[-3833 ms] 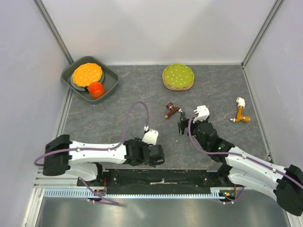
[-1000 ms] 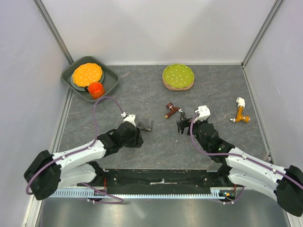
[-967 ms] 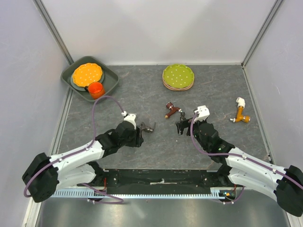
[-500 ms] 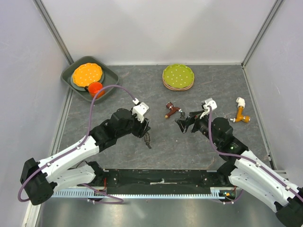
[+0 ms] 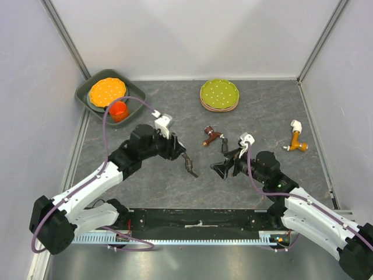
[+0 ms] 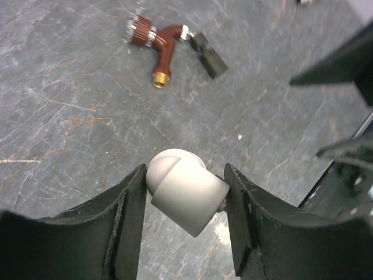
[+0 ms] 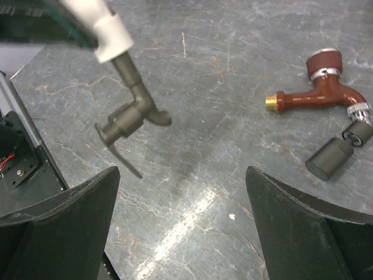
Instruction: Install the water faucets
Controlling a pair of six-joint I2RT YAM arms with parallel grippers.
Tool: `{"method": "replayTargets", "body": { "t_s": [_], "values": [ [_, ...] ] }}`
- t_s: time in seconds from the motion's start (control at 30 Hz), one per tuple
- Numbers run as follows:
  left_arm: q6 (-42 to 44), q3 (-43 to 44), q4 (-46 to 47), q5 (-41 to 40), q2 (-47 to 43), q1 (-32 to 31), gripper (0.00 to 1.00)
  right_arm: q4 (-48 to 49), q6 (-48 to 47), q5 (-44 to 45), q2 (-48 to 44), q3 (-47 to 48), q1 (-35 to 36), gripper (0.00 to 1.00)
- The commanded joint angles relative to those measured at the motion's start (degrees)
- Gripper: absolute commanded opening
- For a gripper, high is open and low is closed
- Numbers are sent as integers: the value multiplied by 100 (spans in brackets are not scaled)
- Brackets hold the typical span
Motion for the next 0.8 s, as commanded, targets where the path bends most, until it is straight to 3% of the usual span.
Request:
{"method": "replayTargets", "body": {
  "t_s": [0.0, 0.17, 0.33, 0.57, 0.77],
  "values": [
    [-1898, 199, 1032, 1158, -80, 1031, 2, 1057, -527, -325, 86, -50, 73, 95],
    [-3172, 16, 1296, 2169, 158, 1953, 2, 1943, -1334, 464, 297, -296, 924, 96],
    [-3834, -363, 1754, 2837, 132, 2464, 2, 2692, -2478, 1712, 1157, -270, 1891, 98],
    [-4326, -618, 2123, 3392, 158, 2834, 2, 4509, -2989, 2250, 2195, -288, 2130, 98],
    [-4379, -636, 2159, 3550, 228, 2860, 2, 4864, -3006, 2110, 2740, 10, 2121, 98]
  ]
}}
